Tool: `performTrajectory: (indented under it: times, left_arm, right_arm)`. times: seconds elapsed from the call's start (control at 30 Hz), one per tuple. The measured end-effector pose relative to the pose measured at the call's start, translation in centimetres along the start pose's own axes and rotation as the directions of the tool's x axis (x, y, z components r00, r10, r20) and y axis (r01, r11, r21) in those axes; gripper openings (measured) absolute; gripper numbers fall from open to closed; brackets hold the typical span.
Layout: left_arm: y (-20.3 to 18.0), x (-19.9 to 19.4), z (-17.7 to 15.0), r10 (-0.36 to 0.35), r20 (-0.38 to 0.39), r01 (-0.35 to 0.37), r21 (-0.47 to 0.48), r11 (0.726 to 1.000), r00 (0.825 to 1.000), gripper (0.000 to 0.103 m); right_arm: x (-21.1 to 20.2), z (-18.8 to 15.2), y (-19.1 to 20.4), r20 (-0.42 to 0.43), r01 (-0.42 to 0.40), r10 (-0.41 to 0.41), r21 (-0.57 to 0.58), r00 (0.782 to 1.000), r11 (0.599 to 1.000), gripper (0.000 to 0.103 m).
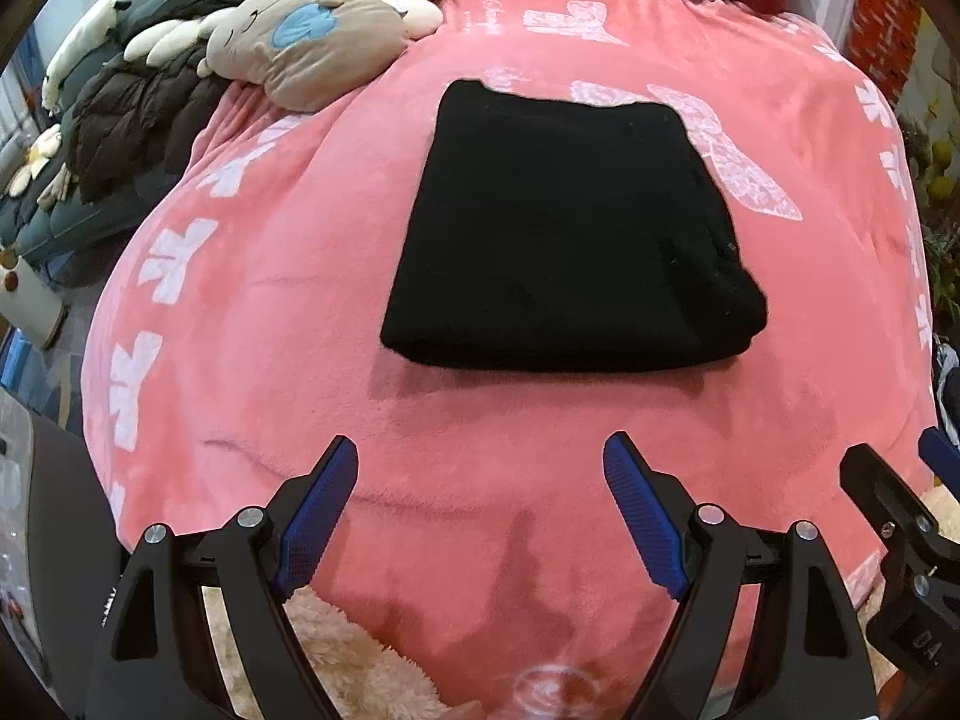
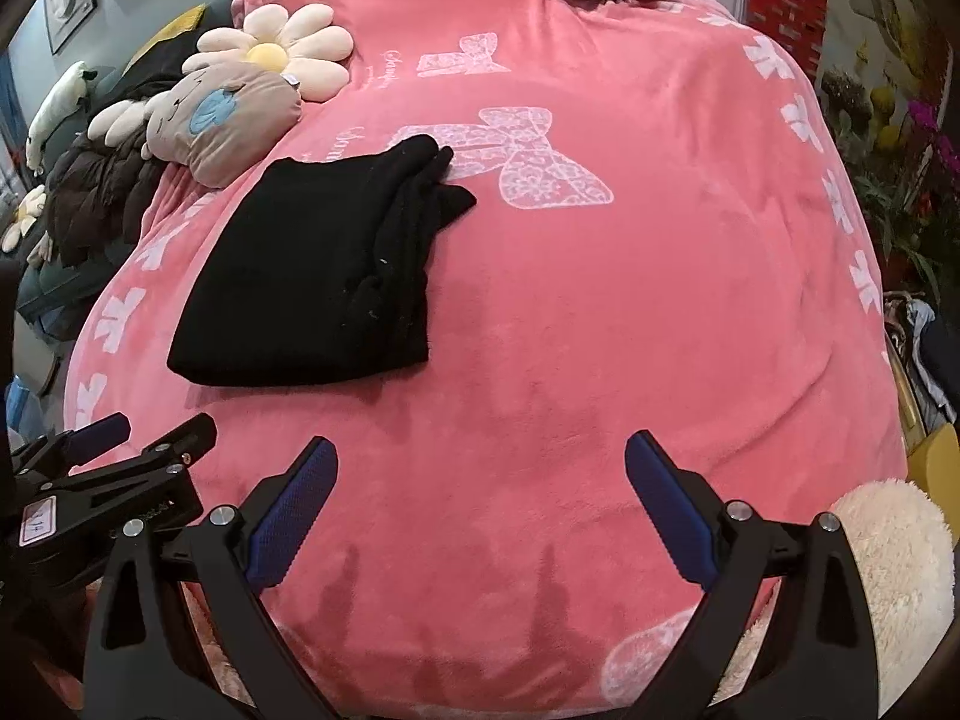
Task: Fold small clothes
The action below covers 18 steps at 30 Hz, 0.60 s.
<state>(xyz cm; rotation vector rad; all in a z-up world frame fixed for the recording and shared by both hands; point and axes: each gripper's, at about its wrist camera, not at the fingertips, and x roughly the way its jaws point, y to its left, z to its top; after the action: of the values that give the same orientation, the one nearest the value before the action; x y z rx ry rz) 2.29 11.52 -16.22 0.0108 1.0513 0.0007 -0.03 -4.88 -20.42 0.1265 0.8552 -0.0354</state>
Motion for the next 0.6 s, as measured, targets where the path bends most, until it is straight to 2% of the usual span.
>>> performTrajectory:
  times: [0.13,0.33,0.6]
  left_arm:
    - [0.3,-0.1,-0.2,-0.001,-0.007,0.001,-0.009,1.0,1.0,0.086]
    - [1.1,-0.4,-0.4,-0.038,0.013,0.039,-0.039,0.998,0.999,0.086]
    - [0.5,-0.9,-0.6,-0.046,0.035,0.046,-0.008,0.999,0.998,0.086]
  right_arm:
    - [-0.2,-0.3,0.9,0.001,-0.004,0.004,-0.02,1.0,1.0,0.095]
    - [-0.1,-1.0,1.7,-0.014,-0.007,0.007,-0.037,1.0,0.999,0.095]
    - [-0.1,-1.2,1.4,-0.018,0.005,-0.006,-0.024,1.0,1.0,0.095]
